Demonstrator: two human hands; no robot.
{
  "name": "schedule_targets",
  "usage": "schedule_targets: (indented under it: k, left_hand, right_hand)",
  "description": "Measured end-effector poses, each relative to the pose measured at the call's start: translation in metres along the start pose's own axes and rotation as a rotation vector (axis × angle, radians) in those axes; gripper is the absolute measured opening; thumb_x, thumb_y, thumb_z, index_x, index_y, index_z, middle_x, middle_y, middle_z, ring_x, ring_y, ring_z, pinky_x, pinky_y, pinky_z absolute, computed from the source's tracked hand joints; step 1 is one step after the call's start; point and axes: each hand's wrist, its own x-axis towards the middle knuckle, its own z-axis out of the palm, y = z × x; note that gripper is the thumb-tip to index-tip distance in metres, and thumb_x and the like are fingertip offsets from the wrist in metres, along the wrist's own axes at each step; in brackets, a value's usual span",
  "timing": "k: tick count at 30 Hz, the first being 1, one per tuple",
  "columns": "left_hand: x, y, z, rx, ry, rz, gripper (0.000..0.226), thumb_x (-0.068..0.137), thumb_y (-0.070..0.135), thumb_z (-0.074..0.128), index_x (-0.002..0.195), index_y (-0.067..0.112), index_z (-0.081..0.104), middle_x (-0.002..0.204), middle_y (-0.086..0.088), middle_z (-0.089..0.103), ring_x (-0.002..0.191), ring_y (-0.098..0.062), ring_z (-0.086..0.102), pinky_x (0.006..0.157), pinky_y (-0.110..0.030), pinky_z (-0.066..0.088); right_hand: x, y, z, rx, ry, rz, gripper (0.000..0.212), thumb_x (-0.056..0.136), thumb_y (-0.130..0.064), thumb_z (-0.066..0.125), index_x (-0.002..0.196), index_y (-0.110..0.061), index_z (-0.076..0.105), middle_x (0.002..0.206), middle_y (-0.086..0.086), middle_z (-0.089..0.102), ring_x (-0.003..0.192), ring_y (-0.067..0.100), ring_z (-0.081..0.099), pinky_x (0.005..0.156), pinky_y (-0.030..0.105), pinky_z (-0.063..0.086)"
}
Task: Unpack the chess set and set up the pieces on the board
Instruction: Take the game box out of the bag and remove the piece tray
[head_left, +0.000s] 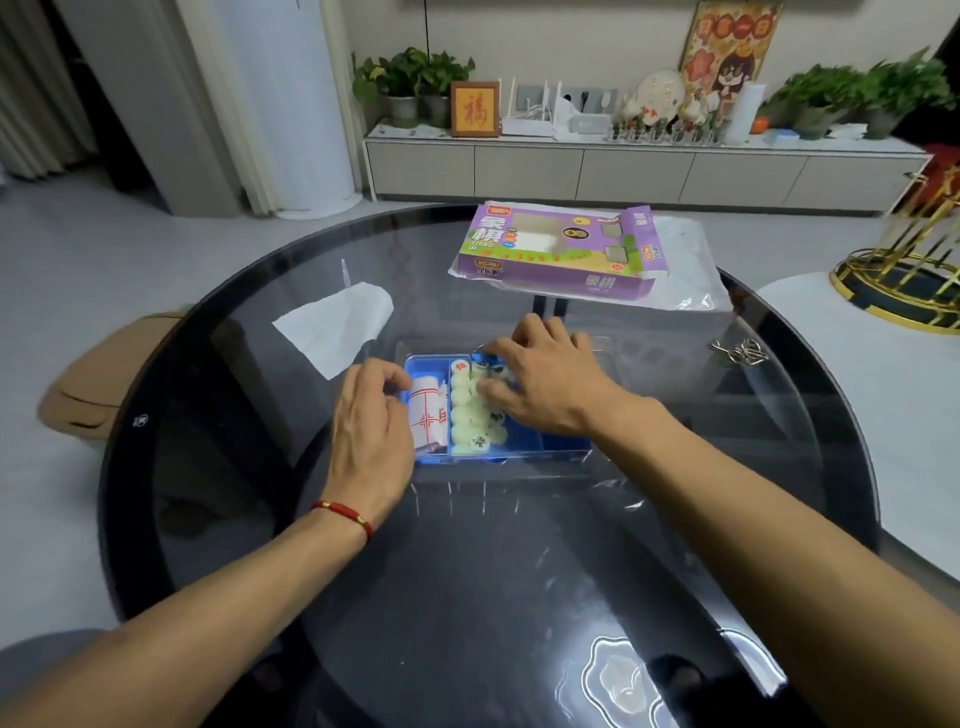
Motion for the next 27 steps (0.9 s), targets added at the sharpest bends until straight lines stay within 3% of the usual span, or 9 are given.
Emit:
schedule_targets:
  k: [4, 10, 14, 17, 21, 23, 25, 27]
  left_hand:
    - [-0.002, 0.000, 0.001, -0.044, 0.025, -0.103, 0.019, 0.100, 0.001, 0.041, 0.100, 0.016, 0.052, 0.111, 0.004, 0.053, 0.110, -0.009, 0.054, 0.065, -0.013, 0.047]
    - [-0.002, 0.006, 0.000, -0.108, 0.045, -0.203, 0.013, 0.101, 0.002, 0.043, 0.104, 0.008, 0.053, 0.115, -0.001, 0.053, 0.107, -0.014, 0.056, 0.055, 0.000, 0.043]
    - [0.002, -0.001, 0.004, -0.108, 0.056, -0.246, 0.017, 0.102, 0.004, 0.040, 0.101, 0.012, 0.055, 0.113, 0.000, 0.054, 0.108, -0.013, 0.058, 0.057, -0.006, 0.044]
    - [0.003, -0.002, 0.004, -0.102, 0.058, -0.231, 0.024, 0.096, -0.002, 0.040, 0.099, 0.014, 0.058, 0.110, 0.001, 0.056, 0.105, -0.013, 0.057, 0.066, -0.013, 0.043]
    - [0.004, 0.005, 0.002, -0.127, 0.040, -0.236, 0.023, 0.091, -0.001, 0.046, 0.097, 0.017, 0.059, 0.106, 0.003, 0.053, 0.099, -0.017, 0.055, 0.074, -0.020, 0.041]
    - [0.003, 0.008, -0.001, -0.079, 0.055, -0.113, 0.019, 0.091, 0.002, 0.049, 0.097, 0.017, 0.059, 0.104, 0.005, 0.051, 0.100, -0.015, 0.052, 0.080, -0.022, 0.040]
    - [0.010, 0.011, -0.006, 0.046, 0.044, 0.219, 0.015, 0.088, 0.007, 0.054, 0.097, 0.016, 0.062, 0.103, 0.006, 0.054, 0.100, -0.013, 0.048, 0.087, -0.024, 0.039]
    - [0.024, 0.015, -0.007, 0.150, -0.183, 0.516, 0.020, 0.084, 0.013, 0.057, 0.101, 0.016, 0.066, 0.103, 0.004, 0.061, 0.099, -0.014, 0.052, 0.091, -0.030, 0.043]
  right_hand:
    - [0.011, -0.001, -0.007, 0.118, -0.084, 0.050, 0.086, 0.070, -0.086, 0.059, 0.131, -0.026, 0.052, 0.125, 0.001, 0.043, 0.122, 0.021, 0.039, 0.108, 0.049, 0.032]
    - [0.003, 0.007, -0.018, 0.196, -0.067, 0.093, 0.097, 0.042, -0.093, 0.061, 0.108, -0.023, 0.048, 0.110, -0.003, 0.050, 0.104, 0.015, 0.050, 0.094, 0.038, 0.043]
    - [-0.001, 0.006, -0.038, 0.273, -0.047, 0.100, 0.089, 0.051, -0.083, 0.072, 0.109, -0.021, 0.044, 0.104, -0.003, 0.066, 0.089, 0.016, 0.065, 0.080, 0.041, 0.059]
    - [-0.004, 0.010, -0.054, 0.358, 0.011, 0.129, 0.074, 0.066, -0.072, 0.076, 0.111, -0.021, 0.048, 0.105, -0.003, 0.066, 0.089, 0.015, 0.064, 0.080, 0.042, 0.058]
    - [-0.011, 0.037, -0.071, 0.681, 0.134, 0.308, 0.054, 0.081, -0.061, 0.074, 0.106, -0.015, 0.062, 0.092, -0.005, 0.066, 0.078, 0.010, 0.061, 0.064, 0.028, 0.048]
    - [-0.020, 0.056, -0.074, 0.849, 0.174, 0.422, 0.049, 0.085, -0.057, 0.072, 0.098, -0.011, 0.067, 0.085, -0.001, 0.067, 0.071, 0.016, 0.060, 0.063, 0.030, 0.043]
    - [-0.029, 0.077, -0.069, 0.937, 0.180, 0.537, 0.040, 0.089, -0.052, 0.071, 0.089, -0.013, 0.065, 0.084, 0.000, 0.065, 0.071, 0.017, 0.058, 0.065, 0.031, 0.043]
    - [-0.037, 0.096, -0.061, 0.970, 0.181, 0.619, 0.039, 0.089, -0.051, 0.071, 0.090, -0.013, 0.065, 0.092, 0.002, 0.068, 0.082, 0.020, 0.062, 0.074, 0.035, 0.047]
